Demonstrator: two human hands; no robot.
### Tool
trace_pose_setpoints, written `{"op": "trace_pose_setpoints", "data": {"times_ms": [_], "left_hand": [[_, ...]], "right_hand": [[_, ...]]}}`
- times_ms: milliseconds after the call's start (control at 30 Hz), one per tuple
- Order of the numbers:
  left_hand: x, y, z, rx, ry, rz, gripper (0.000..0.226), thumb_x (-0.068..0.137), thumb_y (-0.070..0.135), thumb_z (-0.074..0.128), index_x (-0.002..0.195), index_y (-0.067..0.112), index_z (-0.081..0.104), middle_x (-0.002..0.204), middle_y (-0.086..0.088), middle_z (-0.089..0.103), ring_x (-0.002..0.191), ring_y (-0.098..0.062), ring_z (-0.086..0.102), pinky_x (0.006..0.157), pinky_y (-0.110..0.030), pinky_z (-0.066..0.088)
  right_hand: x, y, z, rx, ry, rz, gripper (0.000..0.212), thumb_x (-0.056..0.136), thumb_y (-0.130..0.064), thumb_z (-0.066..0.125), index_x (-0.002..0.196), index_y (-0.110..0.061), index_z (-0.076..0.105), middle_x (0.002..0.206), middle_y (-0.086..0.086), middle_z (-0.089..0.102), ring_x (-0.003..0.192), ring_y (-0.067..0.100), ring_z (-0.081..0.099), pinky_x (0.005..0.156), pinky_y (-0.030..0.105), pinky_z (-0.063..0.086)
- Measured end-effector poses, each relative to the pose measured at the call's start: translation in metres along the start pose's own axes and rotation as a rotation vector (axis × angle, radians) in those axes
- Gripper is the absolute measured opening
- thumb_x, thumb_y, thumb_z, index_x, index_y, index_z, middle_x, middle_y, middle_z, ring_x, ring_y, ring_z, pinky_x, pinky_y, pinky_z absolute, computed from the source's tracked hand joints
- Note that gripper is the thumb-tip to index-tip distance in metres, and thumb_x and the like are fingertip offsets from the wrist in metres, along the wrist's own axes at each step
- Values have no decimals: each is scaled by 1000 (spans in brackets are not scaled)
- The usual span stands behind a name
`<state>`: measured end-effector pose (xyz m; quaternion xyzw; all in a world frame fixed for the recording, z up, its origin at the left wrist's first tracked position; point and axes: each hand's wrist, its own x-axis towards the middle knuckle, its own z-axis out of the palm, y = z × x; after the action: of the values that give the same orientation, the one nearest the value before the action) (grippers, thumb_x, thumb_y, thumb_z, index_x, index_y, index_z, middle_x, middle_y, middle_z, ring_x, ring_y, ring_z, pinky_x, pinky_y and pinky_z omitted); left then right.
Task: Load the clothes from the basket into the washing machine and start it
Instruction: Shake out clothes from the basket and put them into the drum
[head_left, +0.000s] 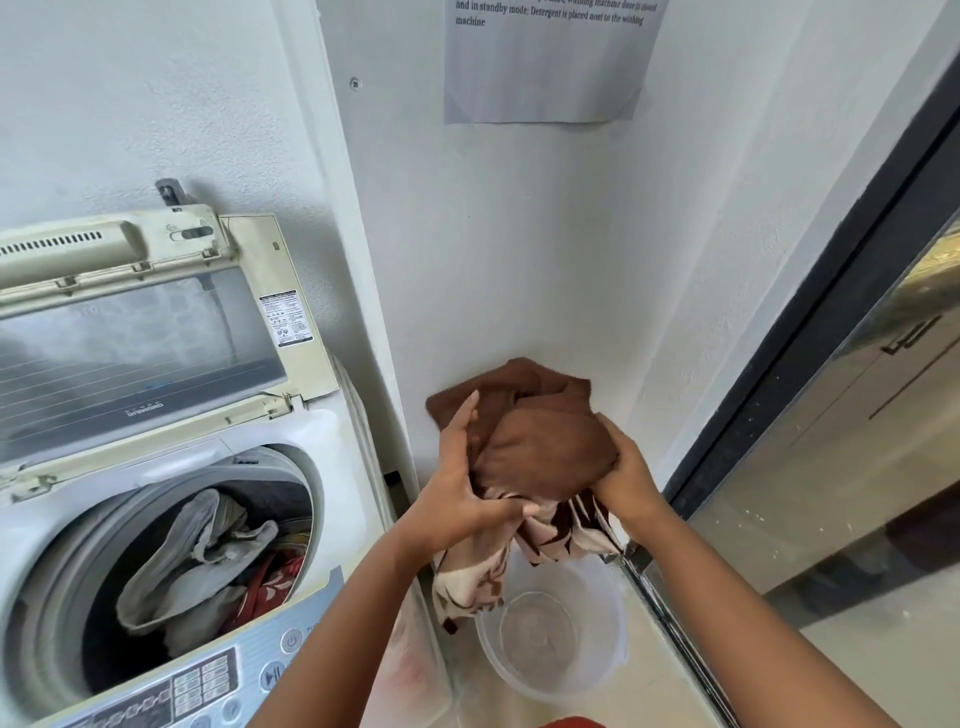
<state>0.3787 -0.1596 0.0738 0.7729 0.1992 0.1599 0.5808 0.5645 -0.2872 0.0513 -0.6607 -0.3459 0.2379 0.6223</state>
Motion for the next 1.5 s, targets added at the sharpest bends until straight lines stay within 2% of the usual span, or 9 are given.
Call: {"op": "trace_pose_setpoints", "data": {"times_ms": [133, 267, 367, 567, 700, 1033, 1267, 1367, 1500], "left_hand": [[-1, -12, -12, -63, -48, -198, 134, 56, 49, 93, 150, 57, -2, 157, 17, 10, 142, -3, 29, 118, -33, 34], [4, -8, -3, -242, -39, -226, 120, 61, 50, 87, 154, 39, 11, 149, 9, 39, 129, -7, 50, 104, -24, 45], [9, -1, 12, -418, 4, -244, 99, 59, 41, 92, 142, 15, 45, 130, -6, 66, 118, -21, 64, 103, -40, 51], [11, -5, 24, -403, 325, -203, 84, 65, 7, 82, 133, 33, 40, 118, -12, 65, 89, -22, 70, 83, -51, 59], [14, 4, 23, -287, 349, -64, 90, 73, -12, 70, 134, 44, 35, 123, -12, 58, 88, -20, 68, 67, -25, 54], [47, 34, 41, -746, 456, -45, 92, 81, -10, 67, 143, 49, 33, 135, -4, 56, 113, -22, 66, 87, -40, 58], [43, 21, 42, -817, 345, -318, 57, 76, 3, 68, 128, 22, 56, 111, -13, 72, 93, -26, 72, 81, -42, 57], [35, 6, 36, -666, 295, -407, 59, 82, -5, 63, 136, 14, 51, 116, -17, 70, 97, -29, 72, 74, -36, 57], [38, 0, 29, -508, 277, -437, 60, 76, -6, 63, 132, 13, 53, 111, -16, 72, 93, -27, 73, 70, -32, 57]], "right_hand": [[7, -16, -1, 526, 172, 190, 31, 83, 10, 64, 108, -6, 67, 92, 7, 75, 85, 19, 71, 72, 27, 59], [3, -18, 13, 789, 75, 514, 65, 63, -16, 78, 122, 4, 60, 113, 23, 67, 101, 36, 66, 85, 45, 57], [-7, -14, 24, 770, -119, 654, 53, 55, -17, 83, 99, 5, 64, 92, 24, 68, 84, 36, 67, 73, 40, 59], [-2, 8, 3, 179, -18, 635, 11, 98, -14, 55, 106, -15, 62, 92, 4, 66, 85, 19, 57, 78, 37, 52], [-8, 39, -20, 25, 12, 840, 38, 97, -18, 56, 134, -8, 52, 116, 10, 60, 95, 21, 55, 70, 37, 48], [-28, 39, 17, 369, 6, 1203, 108, 73, -93, 25, 156, -24, 20, 157, 20, 25, 140, 53, 27, 101, 76, 23], [10, -15, 10, 882, 212, 909, 36, 109, -23, 25, 134, -8, 46, 134, 19, 52, 98, 27, 59, 77, 37, 57], [9, -23, -26, 655, 150, 970, 74, 100, -62, 26, 156, -13, 18, 160, 17, 24, 145, 36, 25, 111, 51, 33], [16, -6, -52, 922, -95, 737, 118, 59, -100, 38, 142, -18, 51, 141, 20, 54, 132, 44, 47, 103, 69, 37]]}}
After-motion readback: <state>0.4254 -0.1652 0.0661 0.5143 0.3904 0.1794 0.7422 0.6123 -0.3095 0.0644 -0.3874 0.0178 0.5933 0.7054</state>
